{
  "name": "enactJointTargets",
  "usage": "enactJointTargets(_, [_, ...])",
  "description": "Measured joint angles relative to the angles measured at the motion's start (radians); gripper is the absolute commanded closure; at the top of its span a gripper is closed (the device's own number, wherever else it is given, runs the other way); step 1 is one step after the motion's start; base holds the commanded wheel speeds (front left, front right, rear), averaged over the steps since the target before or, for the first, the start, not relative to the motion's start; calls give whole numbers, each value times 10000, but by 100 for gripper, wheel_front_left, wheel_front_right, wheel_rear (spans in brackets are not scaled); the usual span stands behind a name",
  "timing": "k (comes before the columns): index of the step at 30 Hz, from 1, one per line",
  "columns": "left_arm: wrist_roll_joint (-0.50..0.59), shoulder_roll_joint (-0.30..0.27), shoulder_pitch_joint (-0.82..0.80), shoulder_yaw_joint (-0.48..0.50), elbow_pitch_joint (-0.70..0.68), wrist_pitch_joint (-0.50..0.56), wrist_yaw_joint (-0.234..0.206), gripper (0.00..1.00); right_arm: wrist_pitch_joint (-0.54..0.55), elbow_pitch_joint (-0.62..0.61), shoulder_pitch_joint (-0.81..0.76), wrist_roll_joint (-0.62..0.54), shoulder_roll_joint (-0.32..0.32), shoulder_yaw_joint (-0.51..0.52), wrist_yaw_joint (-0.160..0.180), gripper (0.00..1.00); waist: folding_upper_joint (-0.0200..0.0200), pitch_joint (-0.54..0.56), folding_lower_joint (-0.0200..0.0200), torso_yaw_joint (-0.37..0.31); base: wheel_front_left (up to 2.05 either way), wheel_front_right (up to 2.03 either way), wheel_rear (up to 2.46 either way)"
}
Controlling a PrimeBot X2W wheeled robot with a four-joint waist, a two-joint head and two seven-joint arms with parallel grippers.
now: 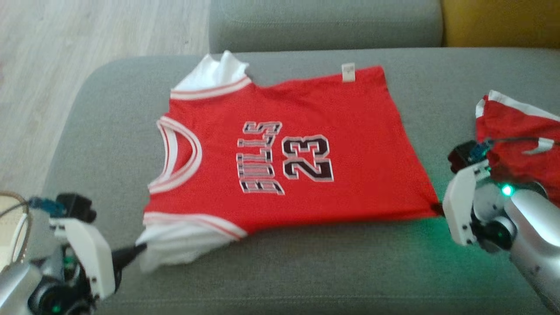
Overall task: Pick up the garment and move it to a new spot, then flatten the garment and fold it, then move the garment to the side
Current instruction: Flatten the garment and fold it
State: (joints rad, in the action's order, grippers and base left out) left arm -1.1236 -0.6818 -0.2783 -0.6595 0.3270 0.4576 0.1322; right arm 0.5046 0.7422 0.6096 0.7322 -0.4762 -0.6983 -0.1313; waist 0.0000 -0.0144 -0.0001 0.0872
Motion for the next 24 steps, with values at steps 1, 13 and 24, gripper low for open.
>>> enactJointTargets(1, [-138,-115,210,-19,-192,136,0,100,278,-221,-129,192,-161,-90,0,100,0,74,0,-12,0,0,0])
enactJointTargets(13, [-1407,-1271,1971,0,-2464,1011,-234,100,2920,-2479,-1589,1498,-1726,-173,0,100,0,496,0,-105,0,0,0])
enactJointTargets(24, [-1664,-1392,2057,623,-3068,671,-633,100,2878,-2892,-1885,1210,-1124,1745,0,100,0,192,2,-161,0,0,0])
